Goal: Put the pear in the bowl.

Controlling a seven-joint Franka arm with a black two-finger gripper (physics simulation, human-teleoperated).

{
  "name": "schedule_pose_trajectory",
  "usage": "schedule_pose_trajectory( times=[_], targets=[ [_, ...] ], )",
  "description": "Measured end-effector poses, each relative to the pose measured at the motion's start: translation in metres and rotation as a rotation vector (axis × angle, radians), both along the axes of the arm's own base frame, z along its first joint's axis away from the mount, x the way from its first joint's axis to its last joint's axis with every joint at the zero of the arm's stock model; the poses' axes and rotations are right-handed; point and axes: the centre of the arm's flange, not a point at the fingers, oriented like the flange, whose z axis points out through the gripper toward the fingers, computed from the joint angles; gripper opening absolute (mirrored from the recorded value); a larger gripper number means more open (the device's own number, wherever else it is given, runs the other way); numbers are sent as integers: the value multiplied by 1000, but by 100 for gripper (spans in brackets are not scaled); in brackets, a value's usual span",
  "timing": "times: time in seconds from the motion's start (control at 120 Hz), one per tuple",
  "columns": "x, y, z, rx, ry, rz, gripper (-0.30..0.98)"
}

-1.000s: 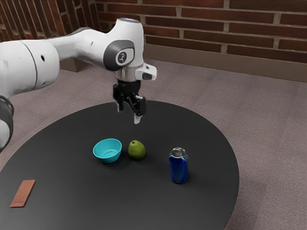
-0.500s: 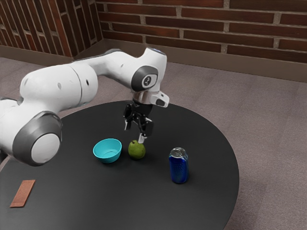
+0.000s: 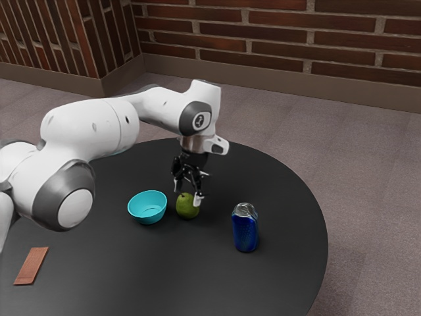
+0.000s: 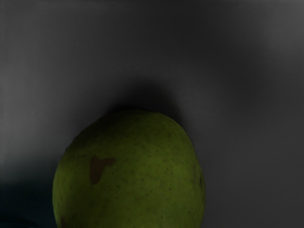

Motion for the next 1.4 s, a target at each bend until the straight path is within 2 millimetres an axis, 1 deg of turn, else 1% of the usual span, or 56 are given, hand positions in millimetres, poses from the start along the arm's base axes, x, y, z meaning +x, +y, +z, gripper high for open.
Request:
schedule_pose_trajectory(
  times=[0.067,0.167,0.325,0.492,0.583,0.733,0.917,0.992,1.225,1.292,1.4],
  targets=[
    [1,6,-2,4,-1,2,69],
    [2,9,-15,4,4,-6,69],
    [4,8,-30,-5,7,-19,69],
    [3,7,-52,-14,22,-28,69],
    [3,7,-57,-16,22,-33,69],
    [4,8,-60,-19,18,-39,67],
    [3,7,-61,-21,22,-44,49],
    [3,7,-60,-20,24,-47,45],
    [5,5,-49,-11,23,-57,42],
    [5,3,-45,-9,24,-60,38],
    [6,2,-38,-2,24,-63,36]
  ],
)
